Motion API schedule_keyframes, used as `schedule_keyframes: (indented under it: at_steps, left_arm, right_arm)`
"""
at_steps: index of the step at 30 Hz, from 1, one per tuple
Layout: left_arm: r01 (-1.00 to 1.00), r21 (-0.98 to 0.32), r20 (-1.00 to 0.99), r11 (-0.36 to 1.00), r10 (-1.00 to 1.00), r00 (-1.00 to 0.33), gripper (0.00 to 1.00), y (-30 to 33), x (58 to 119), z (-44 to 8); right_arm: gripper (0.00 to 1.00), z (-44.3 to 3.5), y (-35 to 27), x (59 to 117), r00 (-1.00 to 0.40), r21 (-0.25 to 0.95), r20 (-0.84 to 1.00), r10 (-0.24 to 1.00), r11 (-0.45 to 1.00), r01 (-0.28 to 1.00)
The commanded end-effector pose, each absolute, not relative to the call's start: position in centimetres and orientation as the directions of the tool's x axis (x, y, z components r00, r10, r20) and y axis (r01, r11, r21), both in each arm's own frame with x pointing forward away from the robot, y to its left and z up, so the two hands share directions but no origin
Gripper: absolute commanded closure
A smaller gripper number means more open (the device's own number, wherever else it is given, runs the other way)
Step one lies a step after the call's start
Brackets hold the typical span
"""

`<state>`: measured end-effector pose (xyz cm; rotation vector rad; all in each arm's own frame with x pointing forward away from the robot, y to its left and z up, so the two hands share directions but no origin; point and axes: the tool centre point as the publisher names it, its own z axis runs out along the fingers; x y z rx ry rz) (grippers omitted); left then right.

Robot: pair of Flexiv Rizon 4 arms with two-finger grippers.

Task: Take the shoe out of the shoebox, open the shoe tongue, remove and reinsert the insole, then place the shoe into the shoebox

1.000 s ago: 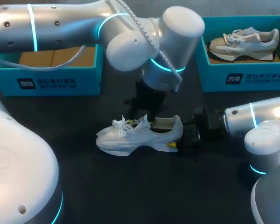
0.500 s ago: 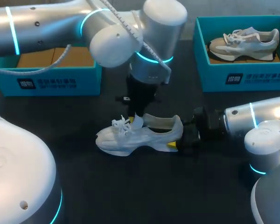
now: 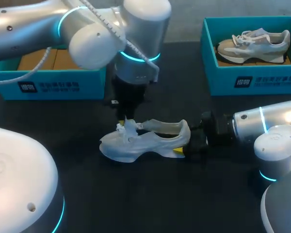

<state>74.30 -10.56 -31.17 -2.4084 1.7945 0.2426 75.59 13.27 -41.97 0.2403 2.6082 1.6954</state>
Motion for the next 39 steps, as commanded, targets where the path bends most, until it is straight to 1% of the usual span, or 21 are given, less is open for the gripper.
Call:
schedule_keyframes:
  at_steps: [1,7,8,10,11,12,13,14,15,16,17,34,39]
  left_arm:
    - [-0.956,0.000,-0.164,-0.294,-0.943,0.290,1.00,-9.3,73.8,-31.7]
    - [-0.944,0.034,-0.179,-0.327,-0.932,0.316,1.00,-8.0,73.1,-33.4]
    - [-0.942,0.037,-0.185,-0.335,-0.928,0.323,0.97,-7.8,73.0,-33.6]
    - [-0.938,0.046,-0.185,-0.343,-0.926,0.330,0.87,-7.4,72.8,-34.0]
    - [-0.935,0.051,-0.192,-0.352,-0.922,0.337,0.79,-7.2,72.7,-34.2]
    - [-0.933,0.053,-0.197,-0.355,-0.920,0.339,0.66,-6.9,72.7,-34.5]
    - [-0.929,0.059,-0.201,-0.365,-0.916,0.347,0.56,-6.7,72.7,-34.8]
    - [-0.928,0.061,-0.202,-0.368,-0.915,0.349,0.42,-6.6,72.8,-35.0]
    - [-0.926,0.065,-0.206,-0.372,-0.913,0.353,0.21,-6.5,72.8,-35.2]
    - [-0.925,0.066,-0.207,-0.374,-0.912,0.354,0.09,-6.4,72.8,-35.3]
    - [-0.925,0.067,-0.207,-0.375,-0.912,0.355,0.00,-6.3,72.8,-35.5]
    - [-0.909,0.114,-0.221,-0.401,-0.902,0.371,0.00,-5.7,72.5,-37.1]
    - [-0.930,0.083,-0.175,-0.358,-0.924,0.340,0.00,-6.0,72.9,-35.4]
  right_arm:
    - [1.00,-42.3,13.6,75.7,-0.988,0.909,0.066,0.142,0.400,0.118]
    - [1.00,-42.3,13.6,75.7,-0.988,0.909,0.066,0.142,0.400,0.118]
    - [1.00,-42.3,13.6,75.7,-0.988,0.909,0.066,0.142,0.400,0.118]
    - [1.00,-42.3,13.6,75.7,-0.988,0.909,0.066,0.142,0.400,0.118]
    - [1.00,-42.3,13.6,75.7,-0.988,0.909,0.066,0.142,0.400,0.118]
    - [1.00,-42.3,13.6,75.7,-0.988,0.909,0.066,0.142,0.400,0.118]
    - [1.00,-42.3,13.6,75.7,-0.988,0.909,0.066,0.142,0.400,0.118]
    - [1.00,-42.3,13.6,75.7,-0.988,0.909,0.066,0.142,0.400,0.118]
    - [1.00,-42.3,13.6,75.7,-0.988,0.909,0.066,0.142,0.400,0.118]
    - [1.00,-42.3,13.6,75.7,-0.988,0.909,0.066,0.142,0.400,0.118]
    - [1.00,-42.3,13.6,75.7,-0.988,0.909,0.066,0.142,0.400,0.118]
    - [1.00,-42.3,13.6,75.7,-0.988,0.909,0.066,0.142,0.400,0.118]
    - [1.00,-42.3,13.6,75.7,-0.988,0.909,0.066,0.142,0.400,0.118]
